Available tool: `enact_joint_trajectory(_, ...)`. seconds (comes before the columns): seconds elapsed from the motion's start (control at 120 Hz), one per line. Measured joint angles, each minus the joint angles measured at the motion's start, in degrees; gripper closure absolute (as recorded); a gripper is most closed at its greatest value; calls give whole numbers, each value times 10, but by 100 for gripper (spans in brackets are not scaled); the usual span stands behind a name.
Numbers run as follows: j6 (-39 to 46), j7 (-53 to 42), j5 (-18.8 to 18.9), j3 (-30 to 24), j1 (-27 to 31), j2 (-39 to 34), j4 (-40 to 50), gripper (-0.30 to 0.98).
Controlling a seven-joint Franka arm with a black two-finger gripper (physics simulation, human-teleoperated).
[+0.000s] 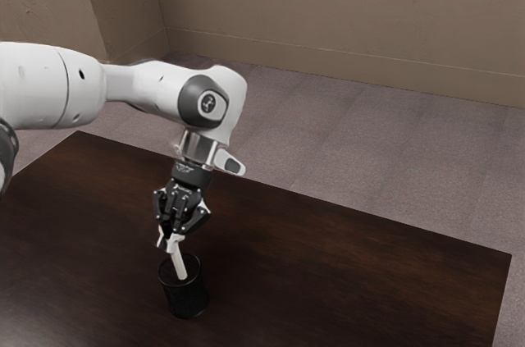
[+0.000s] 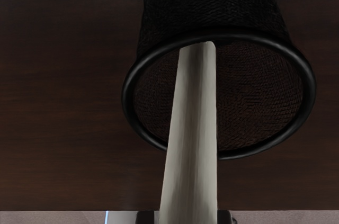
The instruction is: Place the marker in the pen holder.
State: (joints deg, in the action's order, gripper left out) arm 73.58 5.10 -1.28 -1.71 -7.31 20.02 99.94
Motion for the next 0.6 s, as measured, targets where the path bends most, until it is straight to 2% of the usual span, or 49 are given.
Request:
enact_joint_trajectory(0.2,24,4,0,0,-9,17,3,76)
enact_joint_trajectory(0.342,29,8,-7,2,-10,17,6,44)
enact_joint_trajectory(0.417,30,10,-9,3,-9,10,5,31)
enact_joint_trajectory(0.517,53,10,-9,6,-3,-64,4,19)
enact_joint_trajectory(0.6,102,0,7,7,7,-126,9,13)
